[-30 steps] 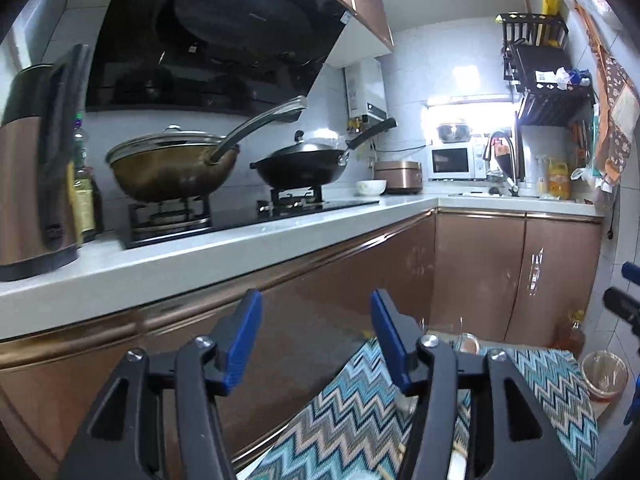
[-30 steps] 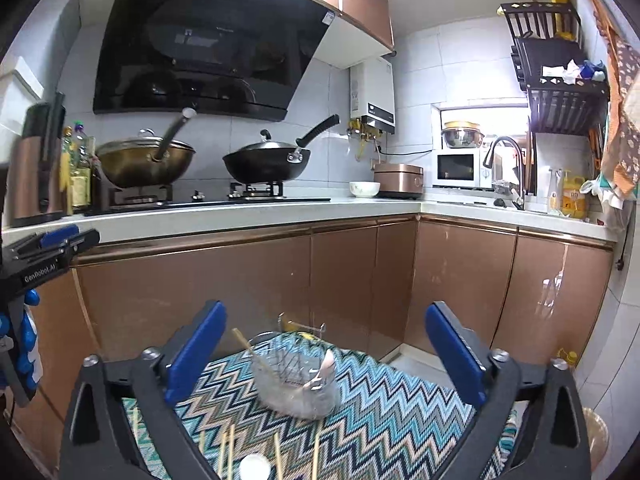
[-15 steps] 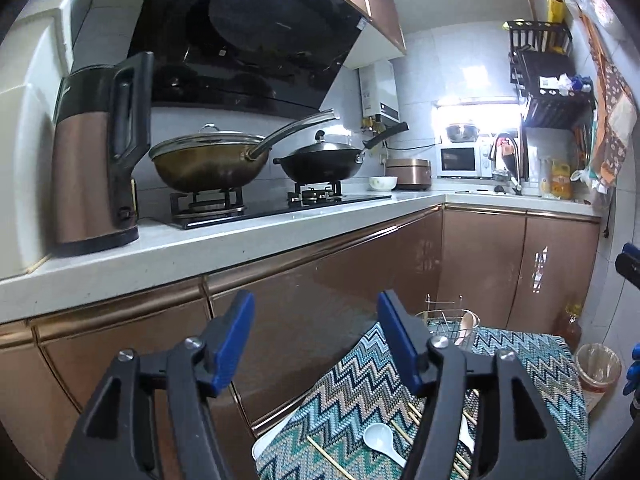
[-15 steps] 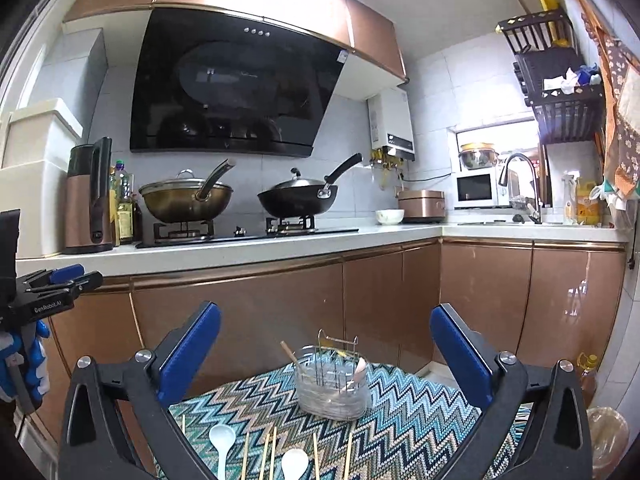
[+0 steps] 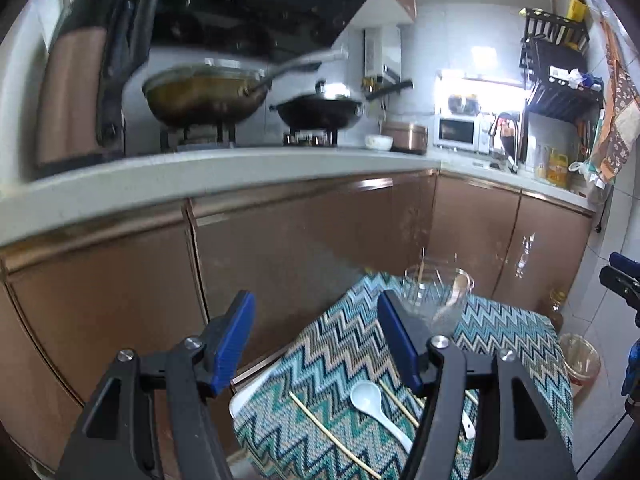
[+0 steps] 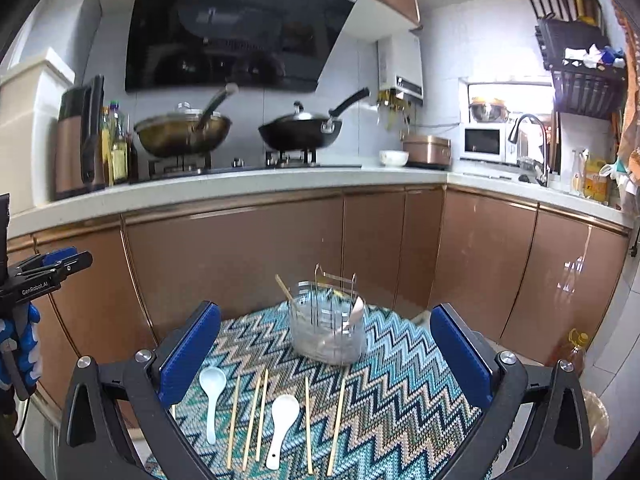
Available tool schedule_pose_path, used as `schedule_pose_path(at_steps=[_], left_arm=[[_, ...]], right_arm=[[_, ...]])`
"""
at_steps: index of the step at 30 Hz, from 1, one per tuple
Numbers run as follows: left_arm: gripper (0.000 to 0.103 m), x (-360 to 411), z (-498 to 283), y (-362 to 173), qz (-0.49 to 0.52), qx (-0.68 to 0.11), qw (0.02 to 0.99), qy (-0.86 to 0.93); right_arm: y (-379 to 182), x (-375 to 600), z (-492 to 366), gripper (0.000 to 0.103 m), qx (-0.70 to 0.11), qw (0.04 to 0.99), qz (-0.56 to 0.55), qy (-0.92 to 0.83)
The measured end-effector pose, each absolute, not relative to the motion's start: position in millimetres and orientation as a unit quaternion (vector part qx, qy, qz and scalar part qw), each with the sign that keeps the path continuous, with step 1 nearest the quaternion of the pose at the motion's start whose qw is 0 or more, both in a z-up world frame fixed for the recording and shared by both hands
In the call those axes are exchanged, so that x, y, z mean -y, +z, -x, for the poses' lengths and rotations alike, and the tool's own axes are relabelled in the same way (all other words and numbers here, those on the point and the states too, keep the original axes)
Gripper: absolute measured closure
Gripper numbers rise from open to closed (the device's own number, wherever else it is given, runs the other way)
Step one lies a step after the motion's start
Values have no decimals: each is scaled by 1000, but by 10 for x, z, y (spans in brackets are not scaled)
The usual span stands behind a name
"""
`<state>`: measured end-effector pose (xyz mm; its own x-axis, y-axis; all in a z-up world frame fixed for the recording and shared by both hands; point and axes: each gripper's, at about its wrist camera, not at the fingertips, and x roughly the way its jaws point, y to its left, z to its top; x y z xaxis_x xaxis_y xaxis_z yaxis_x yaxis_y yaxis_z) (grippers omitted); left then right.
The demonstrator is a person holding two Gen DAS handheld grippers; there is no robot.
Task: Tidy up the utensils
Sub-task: 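Open and raise both tools away from the wire holder, then grasp a bamboo chopstick with the right tool while the left tool grasps another chopstick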
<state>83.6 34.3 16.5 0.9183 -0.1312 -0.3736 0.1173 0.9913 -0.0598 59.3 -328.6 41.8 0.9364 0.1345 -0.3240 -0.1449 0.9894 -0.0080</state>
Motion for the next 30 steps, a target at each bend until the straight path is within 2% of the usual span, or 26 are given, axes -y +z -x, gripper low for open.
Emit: schedule_pose_path(at_steps=[4, 7, 18, 21, 26, 30], left_arm=[[41, -304, -1015, -47, 31, -240, 967, -81], [41, -254, -1166, -236, 46, -283, 953, -102], [43, 296, -1821, -908, 120, -439, 862, -222], [50, 520, -2052, -1112, 125, -481, 838, -227], [67, 728, -2469, -1468, 142, -551, 794, -213], [70, 835, -2693, -1617, 144, -582, 776, -196]], right_arm=[[304, 3309, -791, 1, -204, 976, 12, 79], [174, 3332, -977, 8, -241, 967, 9, 87], [-531, 3431, -1717, 58, -380, 916, -22, 128], [-728, 3454, -1920, 67, -413, 900, -26, 137], [-1024, 3491, -2213, 73, -458, 876, -29, 151], [-1165, 3530, -2380, 75, -474, 866, -27, 156]])
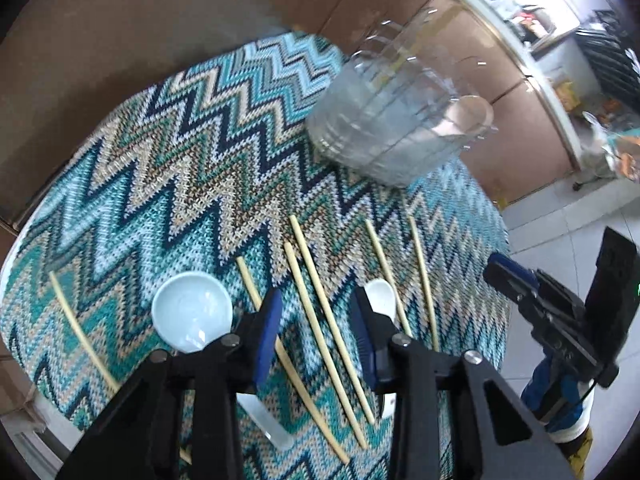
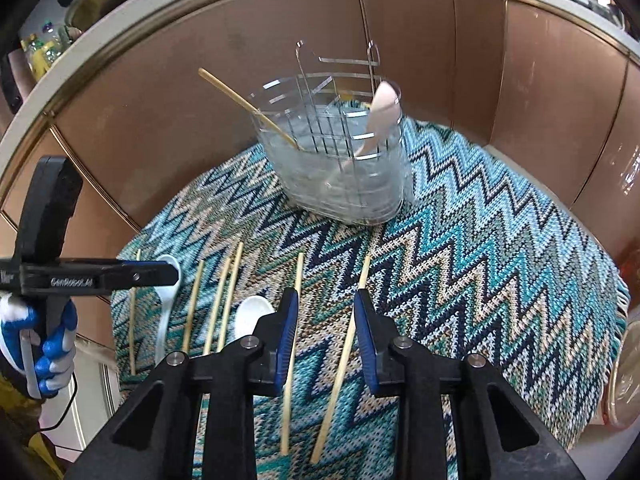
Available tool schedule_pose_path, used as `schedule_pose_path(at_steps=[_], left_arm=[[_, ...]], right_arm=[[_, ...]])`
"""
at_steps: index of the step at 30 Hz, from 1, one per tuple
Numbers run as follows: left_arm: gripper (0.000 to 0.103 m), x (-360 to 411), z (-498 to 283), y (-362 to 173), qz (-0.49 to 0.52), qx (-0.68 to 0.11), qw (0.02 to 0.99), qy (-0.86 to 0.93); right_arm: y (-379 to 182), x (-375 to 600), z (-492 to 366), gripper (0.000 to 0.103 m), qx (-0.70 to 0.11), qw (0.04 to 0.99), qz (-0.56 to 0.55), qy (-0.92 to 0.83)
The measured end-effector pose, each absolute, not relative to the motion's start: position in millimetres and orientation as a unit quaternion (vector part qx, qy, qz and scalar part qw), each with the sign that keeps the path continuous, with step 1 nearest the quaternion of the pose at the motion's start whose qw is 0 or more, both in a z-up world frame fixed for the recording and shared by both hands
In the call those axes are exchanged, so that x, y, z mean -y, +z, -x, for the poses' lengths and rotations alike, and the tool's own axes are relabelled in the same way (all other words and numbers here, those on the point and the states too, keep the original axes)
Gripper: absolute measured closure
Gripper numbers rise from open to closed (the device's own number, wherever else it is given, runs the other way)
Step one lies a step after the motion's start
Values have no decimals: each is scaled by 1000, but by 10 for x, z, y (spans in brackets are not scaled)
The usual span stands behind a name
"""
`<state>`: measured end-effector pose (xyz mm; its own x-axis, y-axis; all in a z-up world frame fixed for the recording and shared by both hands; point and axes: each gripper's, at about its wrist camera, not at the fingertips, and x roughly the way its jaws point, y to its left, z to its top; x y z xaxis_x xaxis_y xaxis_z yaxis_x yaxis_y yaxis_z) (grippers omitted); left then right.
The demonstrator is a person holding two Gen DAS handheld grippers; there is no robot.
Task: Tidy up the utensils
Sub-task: 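Grasp a bamboo chopstick with the right tool while the left tool grasps another chopstick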
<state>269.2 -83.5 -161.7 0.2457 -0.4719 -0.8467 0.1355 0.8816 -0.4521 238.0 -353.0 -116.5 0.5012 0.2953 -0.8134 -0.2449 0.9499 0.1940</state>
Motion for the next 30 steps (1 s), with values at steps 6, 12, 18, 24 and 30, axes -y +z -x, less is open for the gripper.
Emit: schedule_pose_path(at_steps=[6, 12, 18, 24, 30], left_arm=[[83, 964, -2924, -1824, 144, -616, 756, -168], [90, 1029, -3078, -2016, 147, -641, 740, -144], [93, 1157, -3183, -2144, 142, -653, 732, -133], [96, 1276, -3232, -2198, 141, -655, 732, -123], [97, 1278, -3255, -2248, 151, -654, 732, -117]], right_arm=[[-1376, 3580, -2562, 75, -497, 852, -27, 164], [-1576, 3611, -2730, 76, -524, 836, -25, 164], [-1725, 3621, -2935, 81, -553, 818, -25, 157], [-1862, 3540, -3132, 87, -582, 799, -10, 150], [-2013, 3438, -3237, 93, -602, 786, 16, 137]])
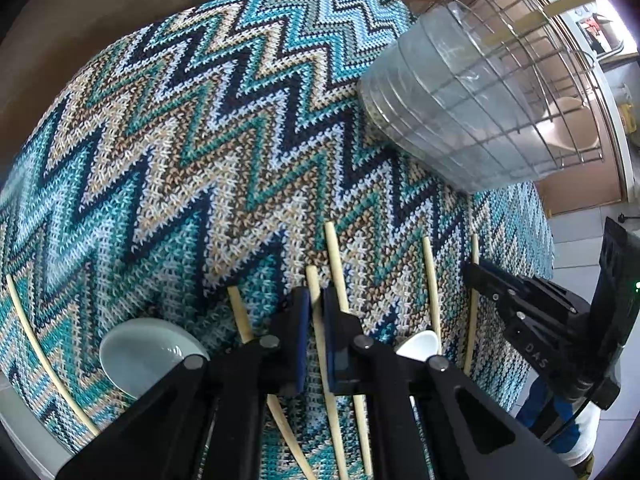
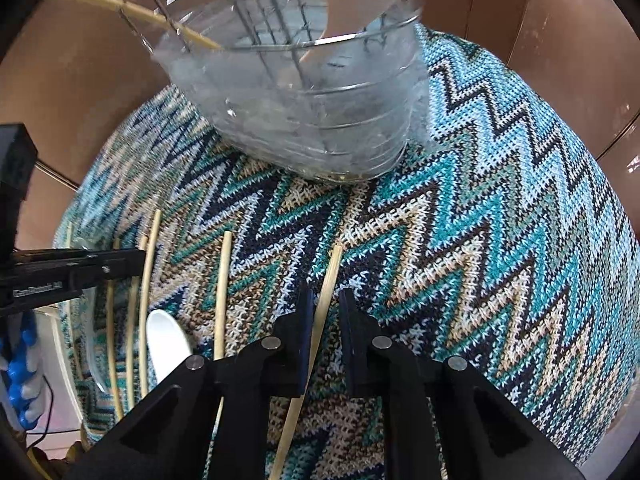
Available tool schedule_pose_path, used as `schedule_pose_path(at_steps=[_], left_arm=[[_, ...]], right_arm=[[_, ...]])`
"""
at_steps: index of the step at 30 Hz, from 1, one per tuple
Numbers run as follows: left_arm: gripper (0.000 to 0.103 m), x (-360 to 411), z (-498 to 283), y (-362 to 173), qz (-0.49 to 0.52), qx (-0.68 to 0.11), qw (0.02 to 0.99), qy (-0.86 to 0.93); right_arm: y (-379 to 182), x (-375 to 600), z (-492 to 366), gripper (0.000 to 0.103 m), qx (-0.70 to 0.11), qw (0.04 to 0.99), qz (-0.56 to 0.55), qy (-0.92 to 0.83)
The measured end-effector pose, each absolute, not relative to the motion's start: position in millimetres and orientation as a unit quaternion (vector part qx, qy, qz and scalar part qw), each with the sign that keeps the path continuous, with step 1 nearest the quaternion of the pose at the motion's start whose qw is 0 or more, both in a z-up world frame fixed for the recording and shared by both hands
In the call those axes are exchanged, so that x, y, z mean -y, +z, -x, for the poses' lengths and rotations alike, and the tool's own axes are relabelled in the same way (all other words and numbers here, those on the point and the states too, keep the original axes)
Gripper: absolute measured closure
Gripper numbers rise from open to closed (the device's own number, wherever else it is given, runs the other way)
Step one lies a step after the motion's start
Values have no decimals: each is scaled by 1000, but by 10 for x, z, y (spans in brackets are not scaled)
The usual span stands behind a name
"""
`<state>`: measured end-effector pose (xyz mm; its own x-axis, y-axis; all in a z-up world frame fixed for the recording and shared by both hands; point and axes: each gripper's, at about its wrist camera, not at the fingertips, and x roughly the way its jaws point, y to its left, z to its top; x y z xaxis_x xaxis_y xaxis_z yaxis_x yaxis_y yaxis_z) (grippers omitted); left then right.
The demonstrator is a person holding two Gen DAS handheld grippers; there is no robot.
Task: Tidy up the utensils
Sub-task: 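Grasp a bamboo chopstick with the right tool while the left tool grasps another chopstick, then lift the chopstick with the right tool into the holder while the left tool drops its chopstick in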
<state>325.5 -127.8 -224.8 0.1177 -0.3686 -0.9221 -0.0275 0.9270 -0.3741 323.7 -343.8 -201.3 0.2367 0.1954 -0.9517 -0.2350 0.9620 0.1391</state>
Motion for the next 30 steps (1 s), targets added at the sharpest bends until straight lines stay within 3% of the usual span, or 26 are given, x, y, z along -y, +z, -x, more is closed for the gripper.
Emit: schedule_pose_path(at_steps=[11, 30], left_arm=[[98, 1129, -3050, -1976, 180, -620, 754, -118], [98, 402, -2021, -267, 183, -404, 872, -207]], right_arm=[[-1795, 3449, -3035, 97, -578, 804, 15, 136], [-485, 3455, -1724, 98, -405, 900, 17, 160]])
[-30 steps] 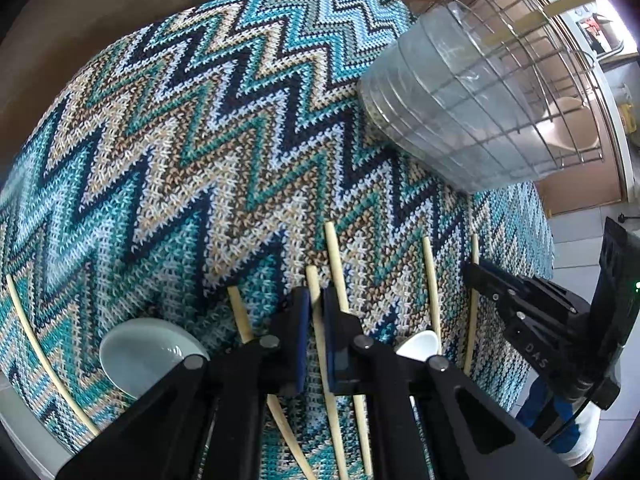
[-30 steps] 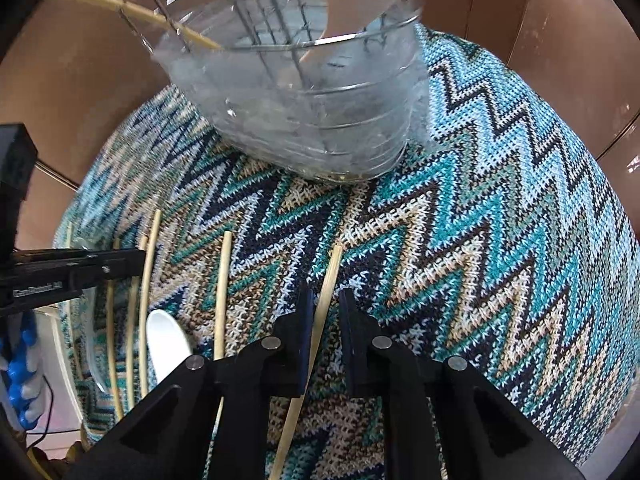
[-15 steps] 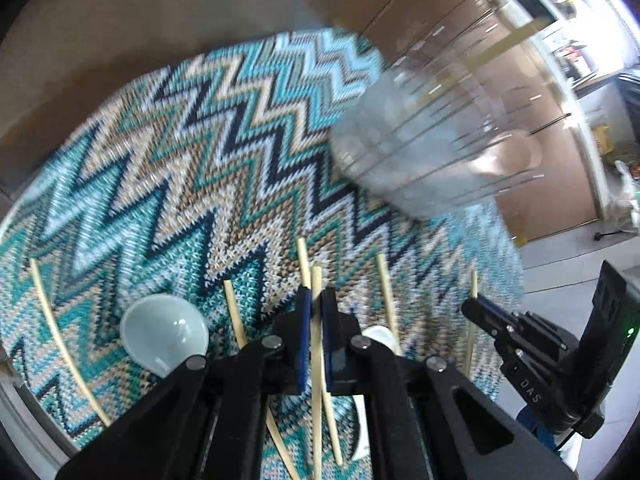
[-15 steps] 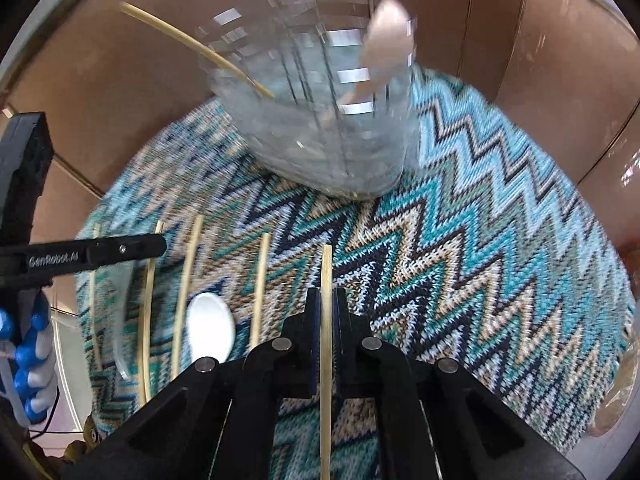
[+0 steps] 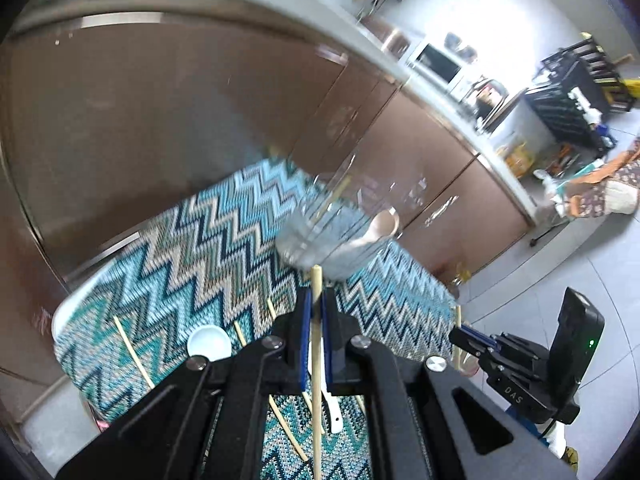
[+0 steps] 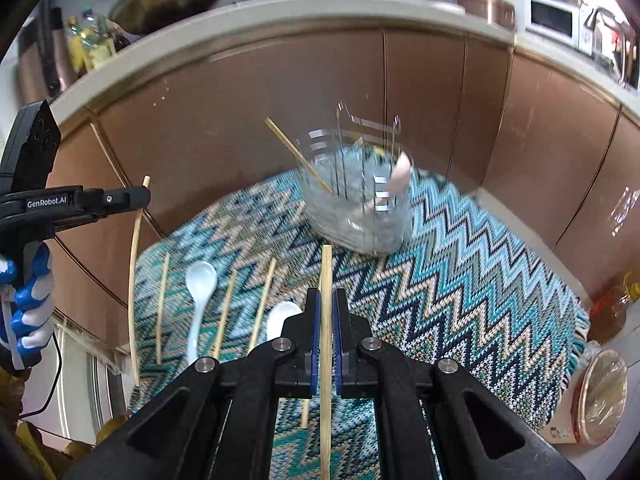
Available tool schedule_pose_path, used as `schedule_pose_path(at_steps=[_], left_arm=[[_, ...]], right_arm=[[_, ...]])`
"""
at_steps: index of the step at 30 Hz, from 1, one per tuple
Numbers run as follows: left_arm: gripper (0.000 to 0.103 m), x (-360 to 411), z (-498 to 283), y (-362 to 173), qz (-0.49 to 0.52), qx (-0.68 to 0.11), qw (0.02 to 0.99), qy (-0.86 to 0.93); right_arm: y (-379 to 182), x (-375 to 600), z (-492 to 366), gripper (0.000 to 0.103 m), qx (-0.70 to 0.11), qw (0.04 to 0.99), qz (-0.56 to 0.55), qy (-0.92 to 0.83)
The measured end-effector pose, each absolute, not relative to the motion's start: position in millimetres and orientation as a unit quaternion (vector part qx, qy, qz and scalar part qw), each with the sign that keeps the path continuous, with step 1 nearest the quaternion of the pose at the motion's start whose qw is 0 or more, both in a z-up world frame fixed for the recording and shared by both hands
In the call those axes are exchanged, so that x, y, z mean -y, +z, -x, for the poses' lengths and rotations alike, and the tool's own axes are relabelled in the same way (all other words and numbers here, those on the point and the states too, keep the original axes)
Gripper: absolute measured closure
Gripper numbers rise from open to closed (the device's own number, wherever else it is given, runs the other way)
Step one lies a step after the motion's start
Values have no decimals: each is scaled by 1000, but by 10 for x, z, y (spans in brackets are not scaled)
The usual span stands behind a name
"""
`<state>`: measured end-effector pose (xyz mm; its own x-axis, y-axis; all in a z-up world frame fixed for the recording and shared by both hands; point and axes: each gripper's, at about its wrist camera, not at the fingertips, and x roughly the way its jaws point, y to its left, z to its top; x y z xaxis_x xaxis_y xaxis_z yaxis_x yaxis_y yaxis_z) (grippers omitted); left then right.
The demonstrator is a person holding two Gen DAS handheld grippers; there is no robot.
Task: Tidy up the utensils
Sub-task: 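Lift the chopstick with the right tool into the holder while the left tool drops its chopstick in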
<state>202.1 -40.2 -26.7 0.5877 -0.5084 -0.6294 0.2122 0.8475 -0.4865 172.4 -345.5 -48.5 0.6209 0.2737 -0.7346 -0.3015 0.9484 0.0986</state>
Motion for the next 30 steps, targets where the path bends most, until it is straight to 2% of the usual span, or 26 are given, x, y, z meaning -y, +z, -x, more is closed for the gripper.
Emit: schedule_pose_path(at_steps=[17, 30], left_arm=[[98, 261, -1789, 527, 175, -269, 920, -226], [98, 372, -2179, 1045, 187, -151, 946, -220]], right_arm=[[290, 3211, -1290, 98, -292, 942, 25, 161], [740, 3226, -1752, 97, -189, 967, -6, 172]])
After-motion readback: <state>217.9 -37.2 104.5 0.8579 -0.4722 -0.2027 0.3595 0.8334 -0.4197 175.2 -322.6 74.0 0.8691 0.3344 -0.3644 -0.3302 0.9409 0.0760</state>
